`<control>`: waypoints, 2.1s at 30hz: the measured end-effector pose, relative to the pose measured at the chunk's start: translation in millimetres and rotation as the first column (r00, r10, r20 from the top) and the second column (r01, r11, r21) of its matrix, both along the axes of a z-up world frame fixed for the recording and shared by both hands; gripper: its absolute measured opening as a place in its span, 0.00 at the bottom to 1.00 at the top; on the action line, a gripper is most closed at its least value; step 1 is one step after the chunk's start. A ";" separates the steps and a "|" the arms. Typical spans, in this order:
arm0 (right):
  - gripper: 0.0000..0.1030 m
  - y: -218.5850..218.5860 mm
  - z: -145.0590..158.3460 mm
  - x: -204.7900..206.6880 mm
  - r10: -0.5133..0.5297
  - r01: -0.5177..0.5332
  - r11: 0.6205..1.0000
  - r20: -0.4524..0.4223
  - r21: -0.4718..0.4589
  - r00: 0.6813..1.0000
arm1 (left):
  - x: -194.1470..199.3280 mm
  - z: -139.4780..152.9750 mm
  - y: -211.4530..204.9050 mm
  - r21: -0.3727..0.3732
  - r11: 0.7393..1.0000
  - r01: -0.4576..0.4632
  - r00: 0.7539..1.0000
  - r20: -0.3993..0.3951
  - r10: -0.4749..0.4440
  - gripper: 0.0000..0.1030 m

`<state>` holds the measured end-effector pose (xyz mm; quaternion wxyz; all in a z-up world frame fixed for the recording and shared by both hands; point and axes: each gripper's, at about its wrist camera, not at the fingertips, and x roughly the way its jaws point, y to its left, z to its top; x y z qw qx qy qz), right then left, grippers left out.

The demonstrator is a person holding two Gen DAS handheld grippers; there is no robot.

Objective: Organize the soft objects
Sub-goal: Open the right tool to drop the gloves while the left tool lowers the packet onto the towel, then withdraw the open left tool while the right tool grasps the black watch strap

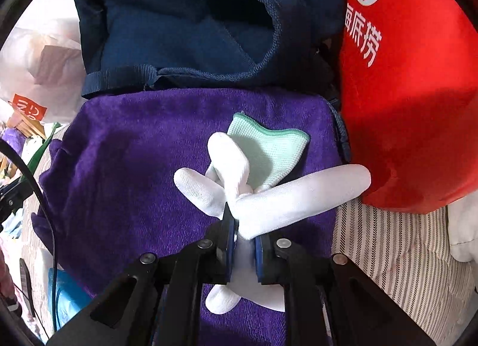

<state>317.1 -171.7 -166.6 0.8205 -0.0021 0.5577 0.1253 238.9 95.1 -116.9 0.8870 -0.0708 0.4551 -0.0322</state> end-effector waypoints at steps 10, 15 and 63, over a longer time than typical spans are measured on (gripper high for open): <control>0.58 -4.7 14.6 -23.5 0.044 -0.044 0.999 0.016 -0.011 0.999 | 17.5 -19.3 2.6 0.004 1.000 -0.023 0.999 -0.026 0.023 0.30; 0.58 -15.5 27.6 -38.5 0.023 -0.024 1.000 0.029 0.014 0.999 | 27.5 -28.3 -1.4 0.017 1.000 -0.021 0.999 -0.044 0.022 0.30; 0.59 -156.3 46.4 -211.5 -0.249 0.250 0.968 0.023 -0.029 0.968 | -66.8 17.4 -34.7 0.071 0.997 -0.027 0.999 -0.038 0.030 0.62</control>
